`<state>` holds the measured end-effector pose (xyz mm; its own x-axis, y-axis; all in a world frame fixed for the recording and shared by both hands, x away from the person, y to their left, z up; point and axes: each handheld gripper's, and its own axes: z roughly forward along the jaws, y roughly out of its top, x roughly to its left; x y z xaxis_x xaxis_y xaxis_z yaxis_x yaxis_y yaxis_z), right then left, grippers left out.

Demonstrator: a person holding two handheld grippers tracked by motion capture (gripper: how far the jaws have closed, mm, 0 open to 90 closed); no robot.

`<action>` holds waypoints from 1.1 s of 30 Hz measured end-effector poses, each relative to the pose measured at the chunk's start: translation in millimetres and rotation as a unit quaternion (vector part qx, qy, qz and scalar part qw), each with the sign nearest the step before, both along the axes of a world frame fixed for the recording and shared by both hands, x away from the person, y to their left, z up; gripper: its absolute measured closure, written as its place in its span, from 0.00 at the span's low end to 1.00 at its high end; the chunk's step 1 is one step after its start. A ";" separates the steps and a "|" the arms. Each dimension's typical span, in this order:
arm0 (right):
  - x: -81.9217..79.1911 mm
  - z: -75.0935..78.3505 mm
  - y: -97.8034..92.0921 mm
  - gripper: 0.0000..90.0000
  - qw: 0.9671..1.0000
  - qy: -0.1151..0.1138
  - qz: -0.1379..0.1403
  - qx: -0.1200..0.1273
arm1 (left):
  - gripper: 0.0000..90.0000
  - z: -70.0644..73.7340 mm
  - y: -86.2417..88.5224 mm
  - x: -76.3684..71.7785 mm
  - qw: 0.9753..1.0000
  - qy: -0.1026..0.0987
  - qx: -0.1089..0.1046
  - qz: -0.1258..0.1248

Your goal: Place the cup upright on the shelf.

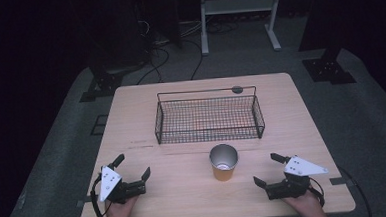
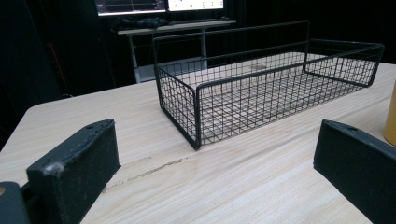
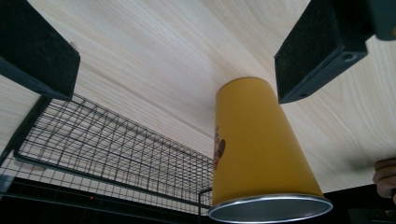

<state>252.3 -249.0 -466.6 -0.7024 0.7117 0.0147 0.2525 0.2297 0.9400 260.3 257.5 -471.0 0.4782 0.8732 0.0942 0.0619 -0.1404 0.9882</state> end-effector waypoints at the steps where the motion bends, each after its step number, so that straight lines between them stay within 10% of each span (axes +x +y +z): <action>1: 0.3 0.1 1.4 0.00 1.000 0.000 0.000 -0.001 | 0.00 0.0 0.0 0.1 1.000 0.000 0.000 0.000; 33: 8.7 -0.8 46.1 0.00 1.000 0.012 0.028 -0.005 | 0.00 0.0 0.2 0.0 1.000 0.000 -0.001 -0.001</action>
<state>261.0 -202.9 -467.4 -0.7403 0.6718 0.0251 0.2621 0.2540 0.9310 260.3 257.8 -471.1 0.4800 0.8723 0.0931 0.0606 -0.1388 0.9885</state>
